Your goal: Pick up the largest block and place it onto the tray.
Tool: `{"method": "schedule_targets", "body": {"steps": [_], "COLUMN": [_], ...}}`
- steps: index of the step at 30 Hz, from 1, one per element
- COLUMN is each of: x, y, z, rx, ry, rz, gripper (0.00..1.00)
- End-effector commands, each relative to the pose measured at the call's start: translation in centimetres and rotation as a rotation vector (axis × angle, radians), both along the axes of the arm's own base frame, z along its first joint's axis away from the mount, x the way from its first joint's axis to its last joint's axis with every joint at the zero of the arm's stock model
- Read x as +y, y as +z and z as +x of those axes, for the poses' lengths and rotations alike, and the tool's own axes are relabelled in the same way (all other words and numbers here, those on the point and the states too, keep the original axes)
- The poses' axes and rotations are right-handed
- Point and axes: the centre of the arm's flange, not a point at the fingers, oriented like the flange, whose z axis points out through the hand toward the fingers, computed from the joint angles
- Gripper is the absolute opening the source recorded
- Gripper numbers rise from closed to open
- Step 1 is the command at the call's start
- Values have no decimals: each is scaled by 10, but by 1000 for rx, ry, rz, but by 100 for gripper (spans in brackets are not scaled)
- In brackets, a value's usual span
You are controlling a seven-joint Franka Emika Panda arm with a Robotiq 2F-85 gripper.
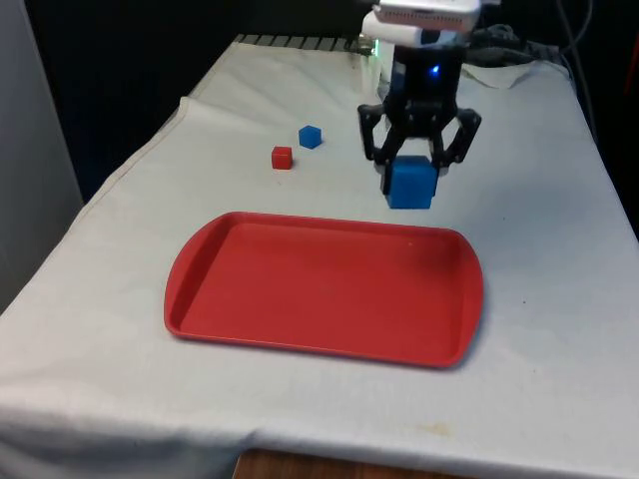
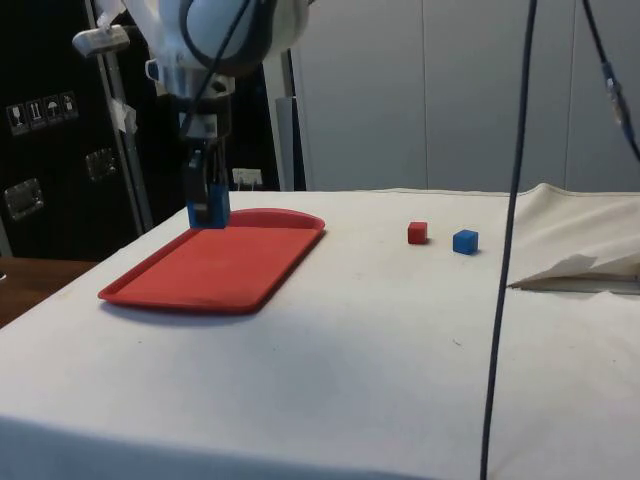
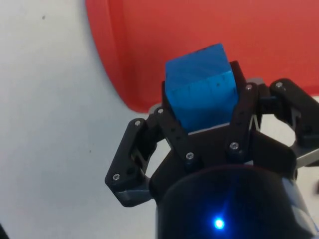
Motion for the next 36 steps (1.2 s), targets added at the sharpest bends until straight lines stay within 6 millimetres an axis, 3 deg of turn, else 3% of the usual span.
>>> {"method": "schedule_targets", "body": {"steps": [1,11,20,27,36], "x": [-4,-24,-55,-74,-97], "y": [-5,-33,-69,-77,-73], "z": [5,21,34,46,53], "rx": [1,11,8,6,10], "ry": [-2,-28,-44,-48,-61], "rz": [5,-18,-13,-18,-22], "gripper": [0,0,0,0,0]}}
